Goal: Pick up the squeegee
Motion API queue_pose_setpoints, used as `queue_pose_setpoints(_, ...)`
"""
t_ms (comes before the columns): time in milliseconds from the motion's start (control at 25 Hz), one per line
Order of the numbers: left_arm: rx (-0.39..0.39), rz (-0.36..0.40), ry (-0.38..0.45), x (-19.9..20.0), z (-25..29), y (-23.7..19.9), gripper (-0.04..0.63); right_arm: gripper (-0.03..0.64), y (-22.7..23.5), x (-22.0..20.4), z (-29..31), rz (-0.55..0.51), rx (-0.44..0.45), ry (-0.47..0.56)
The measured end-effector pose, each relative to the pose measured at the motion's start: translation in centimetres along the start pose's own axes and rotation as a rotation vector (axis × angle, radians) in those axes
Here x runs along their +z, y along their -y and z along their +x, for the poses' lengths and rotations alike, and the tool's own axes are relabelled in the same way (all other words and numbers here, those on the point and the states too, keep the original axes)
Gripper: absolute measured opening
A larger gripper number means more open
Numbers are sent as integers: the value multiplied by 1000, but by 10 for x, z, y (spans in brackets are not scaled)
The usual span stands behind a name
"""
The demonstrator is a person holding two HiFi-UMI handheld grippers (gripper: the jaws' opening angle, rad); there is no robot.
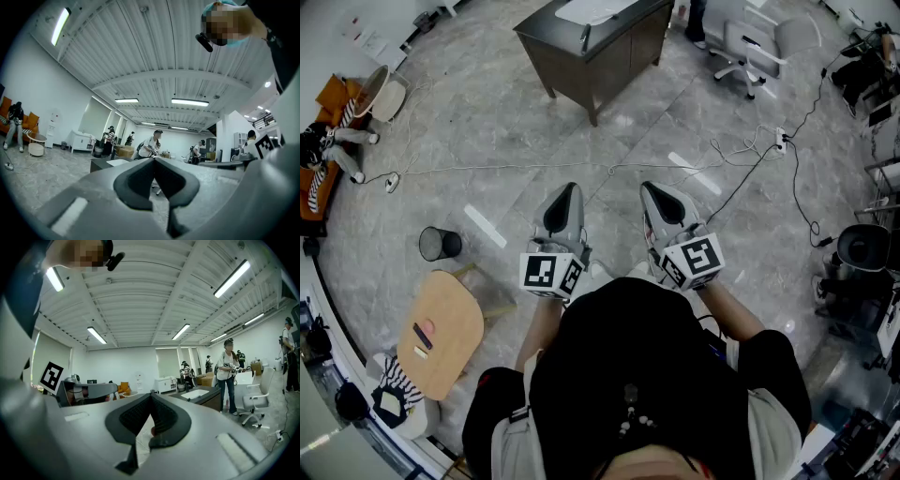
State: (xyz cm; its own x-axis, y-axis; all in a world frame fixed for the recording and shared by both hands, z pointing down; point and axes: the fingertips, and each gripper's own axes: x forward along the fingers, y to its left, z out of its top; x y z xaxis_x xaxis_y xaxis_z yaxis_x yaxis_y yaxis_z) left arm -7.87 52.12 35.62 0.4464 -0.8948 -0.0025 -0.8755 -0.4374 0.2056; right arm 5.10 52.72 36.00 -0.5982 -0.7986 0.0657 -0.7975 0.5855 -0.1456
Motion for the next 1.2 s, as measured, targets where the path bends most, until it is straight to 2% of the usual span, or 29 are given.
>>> queue_pose_setpoints(520, -17, 12, -5, -7, 20, 9, 2, 0, 17, 1, 2, -4, 9, 3)
queue_pose_setpoints(1200, 51, 30, -2, -25, 42, 40, 2, 2, 63, -9, -15, 21, 64, -10)
